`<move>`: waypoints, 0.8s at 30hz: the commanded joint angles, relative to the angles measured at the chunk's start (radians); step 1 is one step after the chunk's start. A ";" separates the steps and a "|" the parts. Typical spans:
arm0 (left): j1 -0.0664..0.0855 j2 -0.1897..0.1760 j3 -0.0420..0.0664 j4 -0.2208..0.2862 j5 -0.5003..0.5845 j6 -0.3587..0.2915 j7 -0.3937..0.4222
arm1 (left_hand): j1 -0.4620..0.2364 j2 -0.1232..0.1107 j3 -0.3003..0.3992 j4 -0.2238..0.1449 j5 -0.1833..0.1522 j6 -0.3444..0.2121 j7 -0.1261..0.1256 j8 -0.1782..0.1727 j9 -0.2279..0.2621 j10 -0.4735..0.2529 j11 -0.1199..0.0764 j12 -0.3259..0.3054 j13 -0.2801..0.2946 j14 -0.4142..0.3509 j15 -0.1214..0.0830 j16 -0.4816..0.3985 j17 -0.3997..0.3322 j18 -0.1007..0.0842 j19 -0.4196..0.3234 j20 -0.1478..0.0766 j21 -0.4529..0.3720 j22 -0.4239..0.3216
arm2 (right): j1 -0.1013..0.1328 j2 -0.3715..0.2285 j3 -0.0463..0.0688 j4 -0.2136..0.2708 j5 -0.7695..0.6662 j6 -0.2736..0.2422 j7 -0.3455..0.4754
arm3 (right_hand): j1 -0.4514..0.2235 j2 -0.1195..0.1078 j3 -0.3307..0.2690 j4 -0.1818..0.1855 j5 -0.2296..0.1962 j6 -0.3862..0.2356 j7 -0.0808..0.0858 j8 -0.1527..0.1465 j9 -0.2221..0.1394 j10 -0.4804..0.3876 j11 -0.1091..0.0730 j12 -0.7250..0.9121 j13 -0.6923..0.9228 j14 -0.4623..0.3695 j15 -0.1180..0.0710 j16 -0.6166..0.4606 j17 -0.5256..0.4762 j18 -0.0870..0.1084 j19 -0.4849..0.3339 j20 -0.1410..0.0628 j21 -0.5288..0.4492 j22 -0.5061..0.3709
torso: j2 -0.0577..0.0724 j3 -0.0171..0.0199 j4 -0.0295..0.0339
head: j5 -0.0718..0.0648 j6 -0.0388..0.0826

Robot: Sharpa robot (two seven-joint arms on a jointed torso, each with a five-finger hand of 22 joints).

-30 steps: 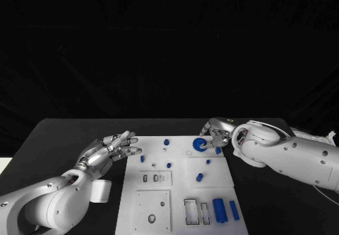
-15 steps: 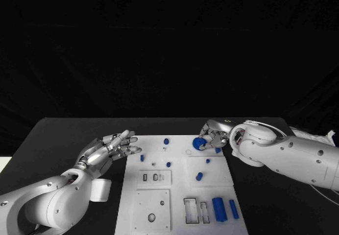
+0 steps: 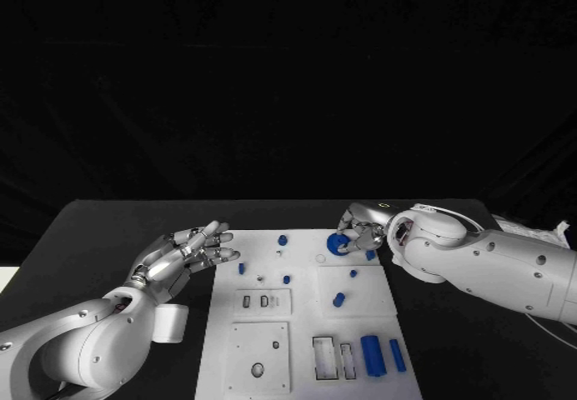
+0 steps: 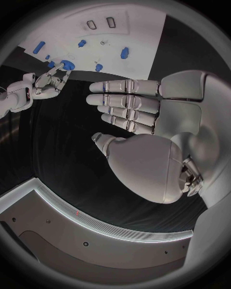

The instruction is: Assemble the parts on the task board

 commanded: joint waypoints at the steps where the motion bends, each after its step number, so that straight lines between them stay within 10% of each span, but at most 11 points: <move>1: 0.001 0.002 0.001 0.002 0.002 0.014 0.005 | -0.002 0.007 0.001 -0.005 -0.006 -0.002 0.003 -0.005 -0.001 -0.006 -0.004 -0.004 -0.001 -0.002 0.008 -0.004 0.002 0.004 -0.001 0.006 -0.006 -0.001 | -0.004 0.007 -0.001 0.003 -0.081 0.016 -0.024 | 0.009 0.012 0.017 -0.007 -0.015 0.010 -0.002 0.004 0.004 0.018 -0.002 0.008 0.103 0.081 -0.004 0.006 0.140 -0.016 0.007 0.000 0.004 0.004 | 0.000 -0.0005 0.0005 | -0.002 -0.001; 24: 0.001 0.002 0.001 0.001 0.002 0.016 0.004 | -0.001 0.008 0.001 -0.006 -0.006 -0.002 0.003 -0.005 -0.001 -0.006 -0.004 -0.004 -0.001 -0.002 0.008 -0.005 0.002 0.004 -0.001 0.006 -0.006 -0.002 | -0.012 0.019 -0.001 0.116 -0.224 -0.130 -0.054 | -0.012 -0.007 0.137 -0.027 -0.011 0.058 -0.017 0.007 0.004 0.044 -0.015 0.048 0.146 0.083 -0.016 0.009 0.150 -0.018 0.011 -0.012 0.011 0.018 | 0.000 -0.0007 0.0013 | 0.006 0.003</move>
